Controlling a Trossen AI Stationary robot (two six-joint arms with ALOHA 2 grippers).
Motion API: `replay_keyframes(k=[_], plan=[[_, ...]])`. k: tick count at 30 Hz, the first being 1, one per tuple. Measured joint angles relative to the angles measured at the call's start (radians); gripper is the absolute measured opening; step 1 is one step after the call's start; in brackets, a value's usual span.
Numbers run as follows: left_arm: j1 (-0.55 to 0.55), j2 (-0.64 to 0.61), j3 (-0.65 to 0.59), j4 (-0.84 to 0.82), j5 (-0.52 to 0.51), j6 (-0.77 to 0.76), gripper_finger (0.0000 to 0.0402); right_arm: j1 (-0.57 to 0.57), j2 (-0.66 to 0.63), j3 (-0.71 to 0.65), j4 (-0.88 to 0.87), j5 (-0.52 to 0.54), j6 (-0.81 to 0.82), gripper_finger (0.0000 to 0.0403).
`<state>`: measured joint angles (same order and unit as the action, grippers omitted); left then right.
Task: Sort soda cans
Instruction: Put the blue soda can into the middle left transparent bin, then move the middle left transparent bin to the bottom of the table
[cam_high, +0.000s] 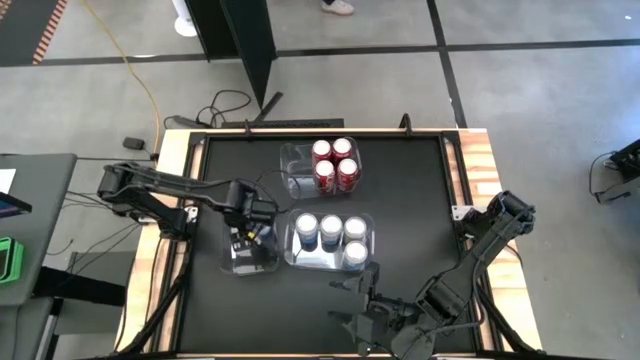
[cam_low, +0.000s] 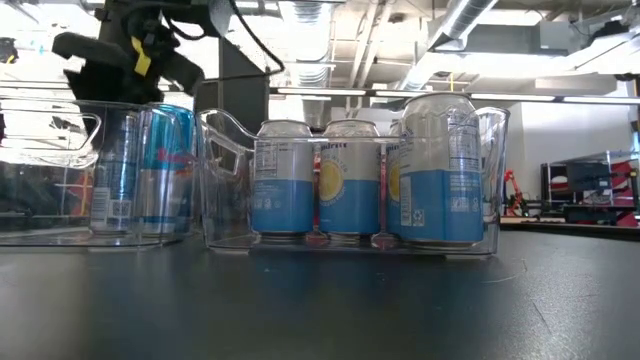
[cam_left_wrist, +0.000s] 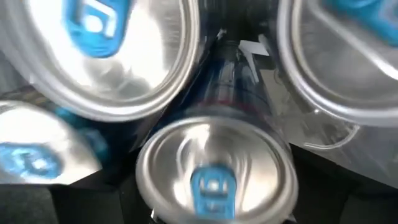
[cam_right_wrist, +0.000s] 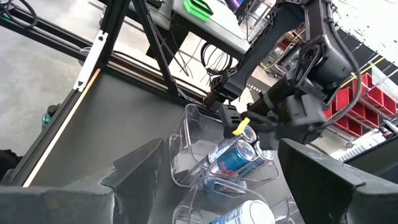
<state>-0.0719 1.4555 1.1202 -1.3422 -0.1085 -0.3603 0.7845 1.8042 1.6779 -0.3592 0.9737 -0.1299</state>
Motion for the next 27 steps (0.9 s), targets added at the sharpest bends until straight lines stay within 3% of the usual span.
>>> replay_keyframes(k=[12, 16, 21, 27], plan=[[-0.082, -0.165, 0.121, -0.055, -0.032, -0.145, 0.0288, -0.018, 0.0, 0.0, 0.0, -0.004, 0.027, 0.0332], [-0.159, -0.242, 0.126, -0.046, -0.131, -0.244, 0.0288, -0.064, 0.0, 0.0, -0.001, -0.019, 0.084, 0.0332], [-0.261, -0.323, 0.126, -0.061, -0.241, -0.356, 0.0288, -0.128, 0.003, -0.021, -0.007, -0.13, 0.174, 0.0332], [-0.336, -0.346, 0.126, -0.208, -0.425, -0.58, 0.0283, -0.166, 0.001, -0.031, 0.011, -0.136, 0.189, 0.0325]])
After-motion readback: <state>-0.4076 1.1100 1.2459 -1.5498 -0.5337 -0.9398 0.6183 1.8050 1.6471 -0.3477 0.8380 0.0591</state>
